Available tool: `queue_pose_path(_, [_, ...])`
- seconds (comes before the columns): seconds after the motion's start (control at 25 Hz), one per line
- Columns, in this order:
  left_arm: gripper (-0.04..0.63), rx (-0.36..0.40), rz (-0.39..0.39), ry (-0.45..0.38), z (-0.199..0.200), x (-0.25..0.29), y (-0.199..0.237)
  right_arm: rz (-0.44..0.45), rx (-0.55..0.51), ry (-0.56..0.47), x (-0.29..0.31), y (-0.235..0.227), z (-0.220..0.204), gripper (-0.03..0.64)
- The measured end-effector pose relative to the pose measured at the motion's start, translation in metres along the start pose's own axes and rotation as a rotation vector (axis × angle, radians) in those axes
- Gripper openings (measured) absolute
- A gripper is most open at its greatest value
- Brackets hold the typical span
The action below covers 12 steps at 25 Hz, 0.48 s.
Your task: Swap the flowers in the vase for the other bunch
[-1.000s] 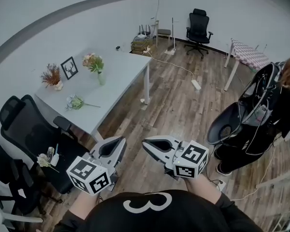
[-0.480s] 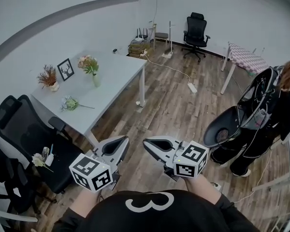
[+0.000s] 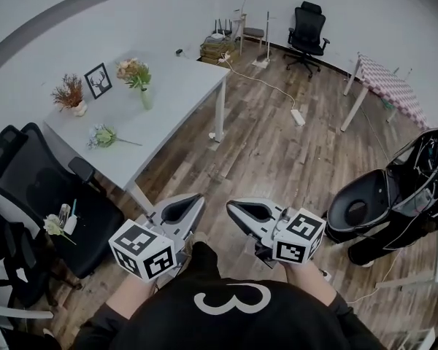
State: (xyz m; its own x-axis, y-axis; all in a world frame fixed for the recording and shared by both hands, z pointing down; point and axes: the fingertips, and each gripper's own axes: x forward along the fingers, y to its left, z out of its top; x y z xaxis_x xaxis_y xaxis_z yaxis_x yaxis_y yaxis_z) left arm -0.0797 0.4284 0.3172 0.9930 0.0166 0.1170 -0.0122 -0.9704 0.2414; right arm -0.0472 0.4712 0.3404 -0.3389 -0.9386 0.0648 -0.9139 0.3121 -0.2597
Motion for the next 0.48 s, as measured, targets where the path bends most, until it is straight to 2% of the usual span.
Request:
queue_pose_path(0.24, [0.011, -0.053, 0.014, -0.004, 0.006, 0.041, 0.079, -0.022, 0.029, 0.025, 0.049, -0.069, 0.004, 0.008])
queue_pose_path(0.48, [0.011, -0.110, 0.050, 0.023, 0.028, 0.089, 0.195, 0.014, 0.061, 0.078, 0.142, -0.151, 0.024, 0.008])
